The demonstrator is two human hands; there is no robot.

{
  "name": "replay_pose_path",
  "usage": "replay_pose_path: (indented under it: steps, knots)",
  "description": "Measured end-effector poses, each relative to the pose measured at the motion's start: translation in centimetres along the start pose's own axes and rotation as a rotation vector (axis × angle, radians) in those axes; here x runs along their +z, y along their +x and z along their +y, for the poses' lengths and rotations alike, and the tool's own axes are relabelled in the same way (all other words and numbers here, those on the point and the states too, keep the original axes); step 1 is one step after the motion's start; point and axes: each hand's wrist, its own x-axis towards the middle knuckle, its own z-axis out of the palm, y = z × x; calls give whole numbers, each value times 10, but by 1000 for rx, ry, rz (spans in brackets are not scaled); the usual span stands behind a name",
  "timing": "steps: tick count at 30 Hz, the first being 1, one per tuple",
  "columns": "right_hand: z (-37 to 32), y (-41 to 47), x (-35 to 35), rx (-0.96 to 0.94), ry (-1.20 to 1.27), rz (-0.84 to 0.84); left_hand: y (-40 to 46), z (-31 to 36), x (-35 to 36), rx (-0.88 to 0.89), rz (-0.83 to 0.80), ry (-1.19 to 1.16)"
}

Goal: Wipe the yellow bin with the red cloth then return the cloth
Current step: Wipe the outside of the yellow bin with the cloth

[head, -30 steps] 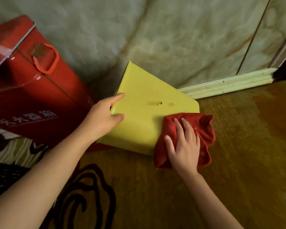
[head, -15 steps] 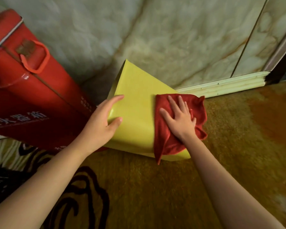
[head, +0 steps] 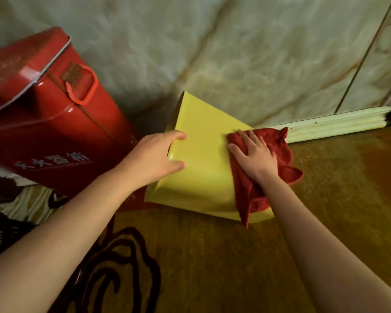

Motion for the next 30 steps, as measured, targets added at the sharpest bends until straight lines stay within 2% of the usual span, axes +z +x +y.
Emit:
replay_pose_path:
  steps: [2, 6, 8, 11, 15, 19, 21, 25, 28, 30]
  knots:
    - [1, -18, 13, -97, -81, 39, 11, -3, -2, -85, -19, 17]
    - [9, -54, 29, -163, -150, 149, 61, -6, 6, -392, 77, -358]
    - [12, -56, 26, -183, -172, 160, 81, -2, 16, -453, 163, -441]
    - [15, -67, 28, -204, -177, 195, 84, 1, 27, -413, 299, -329]
    - [11, -61, 30, -197, -169, 208, 74, 0, 29, -317, 366, -284]
    - [-7, -26, 9, -318, -198, 218, 47, -3, 30, -196, 439, -258]
    - [-9, -15, -12, -288, -181, 265, 30, -3, 29, -122, 473, -284]
    - [3, -43, -38, -68, -46, 472, -4, 9, 30, 16, 490, -433]
    - [9, -100, -22, -137, -85, 598, -30, 16, 28, 5, 519, -644]
    - [10, -134, -2, -229, -157, 635, -28, 15, 17, -71, 476, -641]
